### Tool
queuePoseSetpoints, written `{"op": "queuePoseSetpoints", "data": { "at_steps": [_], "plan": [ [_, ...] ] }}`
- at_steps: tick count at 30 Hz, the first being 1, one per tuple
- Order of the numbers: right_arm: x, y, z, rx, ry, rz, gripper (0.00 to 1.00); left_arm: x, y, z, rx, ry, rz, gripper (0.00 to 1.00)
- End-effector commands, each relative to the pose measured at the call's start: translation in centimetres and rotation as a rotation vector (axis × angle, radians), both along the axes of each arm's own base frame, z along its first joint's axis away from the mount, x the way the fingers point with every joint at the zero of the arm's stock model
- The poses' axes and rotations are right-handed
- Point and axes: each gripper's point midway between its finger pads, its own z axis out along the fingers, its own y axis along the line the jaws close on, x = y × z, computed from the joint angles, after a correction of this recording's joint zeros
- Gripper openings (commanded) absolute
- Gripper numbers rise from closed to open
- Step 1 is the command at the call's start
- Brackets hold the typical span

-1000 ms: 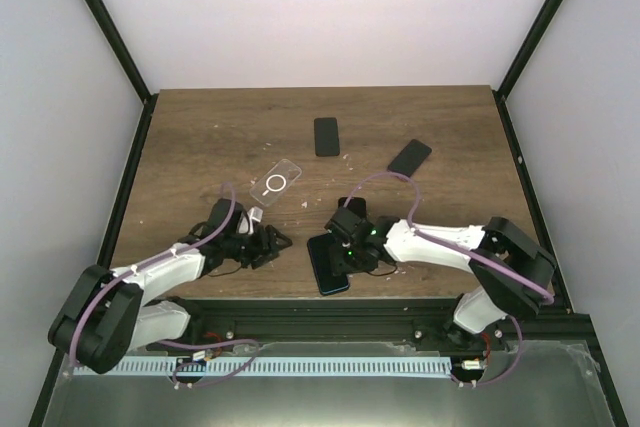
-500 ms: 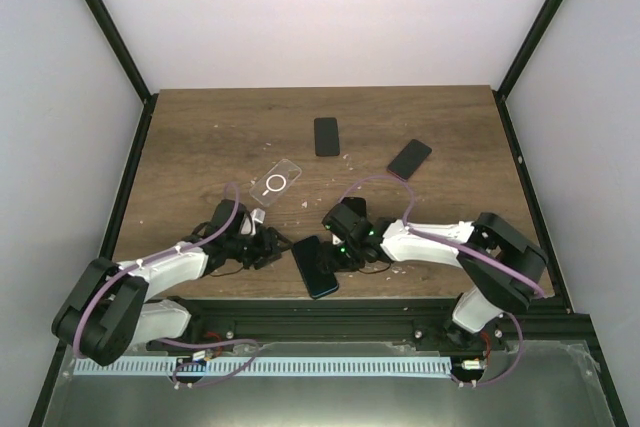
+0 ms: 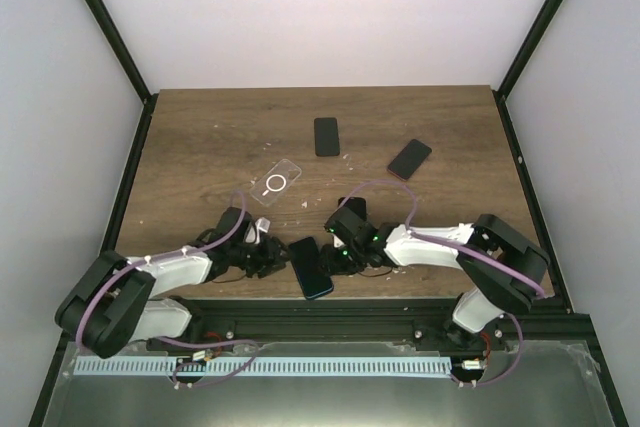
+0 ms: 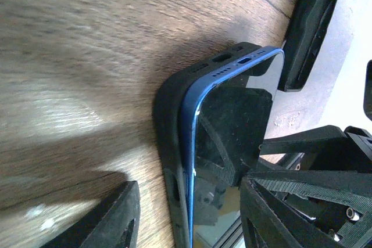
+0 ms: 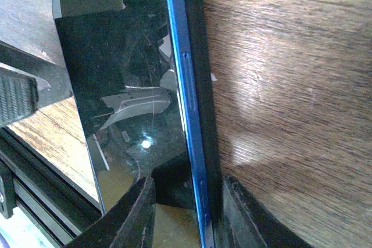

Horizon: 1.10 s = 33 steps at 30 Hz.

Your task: Put the phone into the phone case

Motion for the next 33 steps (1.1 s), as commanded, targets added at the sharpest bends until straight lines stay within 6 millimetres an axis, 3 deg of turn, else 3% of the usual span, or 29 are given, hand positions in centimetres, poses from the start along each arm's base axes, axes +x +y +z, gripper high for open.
{"op": "queuePoseSetpoints", "data": {
  "at_steps": [1,11,16,19,22,25,29,33],
  "plan": [
    [-0.3,-0.8,-0.8,-0.018,0.017,-0.012,0.29,0.5,-1.1,0.1,-0.042,-0.003,0.002,0.48],
    [2.2,0.9,0.4,-0.022,-0.055,-0.037,0.26,4.7,-2.4,1.7,0.040,-0.116,-0.033,0.27],
    [3.4,0.5,-0.3,-0.055,-0.076,-0.075,0.25,4.8,-2.2,1.0,0.077,-0.098,-0.050,0.18],
    [3.6,0.3,-0.5,-0.047,-0.080,-0.095,0.25,4.0,-1.6,0.9,0.085,-0.093,-0.047,0.19],
    [3.2,0.4,-0.2,-0.022,-0.068,-0.099,0.26,3.0,-1.4,0.7,0.063,-0.079,-0.047,0.28],
    [3.1,0.0,0.2,-0.008,-0.066,-0.127,0.36,2.1,-1.2,0.3,0.048,-0.054,-0.052,0.35],
    [3.7,-0.9,-0.1,-0.012,-0.089,-0.184,0.46,1.3,-0.9,-0.5,0.054,-0.037,-0.063,0.36],
    [3.3,0.1,-0.9,0.043,-0.057,-0.157,0.48,1.1,-0.9,-0.7,0.055,-0.031,-0.071,0.36]
  ]
}}
